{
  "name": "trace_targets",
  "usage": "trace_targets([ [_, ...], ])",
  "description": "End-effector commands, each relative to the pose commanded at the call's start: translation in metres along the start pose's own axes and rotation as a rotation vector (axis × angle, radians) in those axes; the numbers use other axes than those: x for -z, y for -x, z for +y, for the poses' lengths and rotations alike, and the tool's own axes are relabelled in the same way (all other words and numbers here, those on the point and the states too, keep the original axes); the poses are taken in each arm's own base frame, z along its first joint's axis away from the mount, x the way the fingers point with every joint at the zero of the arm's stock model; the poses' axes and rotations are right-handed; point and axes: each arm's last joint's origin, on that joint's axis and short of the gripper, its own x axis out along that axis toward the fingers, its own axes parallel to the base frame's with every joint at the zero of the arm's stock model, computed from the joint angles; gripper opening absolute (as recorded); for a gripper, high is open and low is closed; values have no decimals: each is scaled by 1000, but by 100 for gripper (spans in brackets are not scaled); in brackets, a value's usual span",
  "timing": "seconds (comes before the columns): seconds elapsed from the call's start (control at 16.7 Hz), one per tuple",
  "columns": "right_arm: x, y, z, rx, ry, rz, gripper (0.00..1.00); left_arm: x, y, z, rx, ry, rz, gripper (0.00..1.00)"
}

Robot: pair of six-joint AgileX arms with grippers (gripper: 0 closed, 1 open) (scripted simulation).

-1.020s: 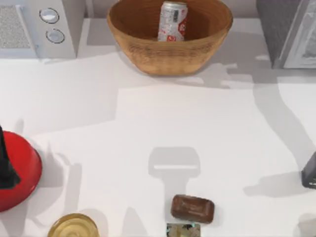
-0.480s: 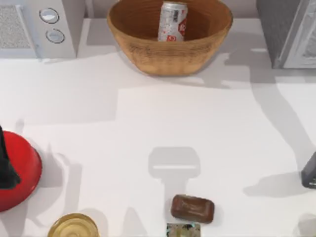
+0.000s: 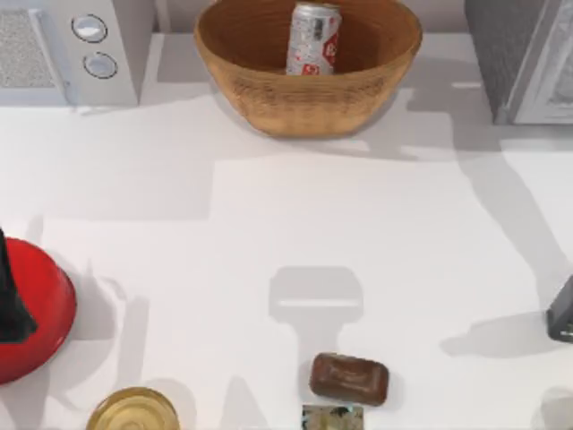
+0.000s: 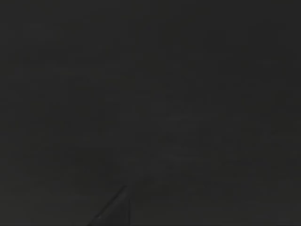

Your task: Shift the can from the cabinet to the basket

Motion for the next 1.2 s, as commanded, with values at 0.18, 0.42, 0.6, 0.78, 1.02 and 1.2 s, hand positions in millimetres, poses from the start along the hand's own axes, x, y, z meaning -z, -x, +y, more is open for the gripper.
trace_targets([
  [0.18, 4, 8, -7, 2, -1, -2, 100, 0, 0, 0, 0, 0, 0, 100],
  [0.42, 23, 35, -26, 1, -2, -4, 100, 0, 0, 0, 0, 0, 0, 100],
  [0.6, 51, 64, -44, -4, -1, -2, 100, 0, 0, 0, 0, 0, 0, 100],
  [0.78, 96, 94, -61, -10, 2, 13, 100, 0, 0, 0, 0, 0, 0, 100],
  [1.02, 182, 130, -77, -19, 4, 46, 100, 0, 0, 0, 0, 0, 0, 100],
  [1.2, 250, 149, -85, -27, 1, 60, 100, 0, 0, 0, 0, 0, 0, 100],
])
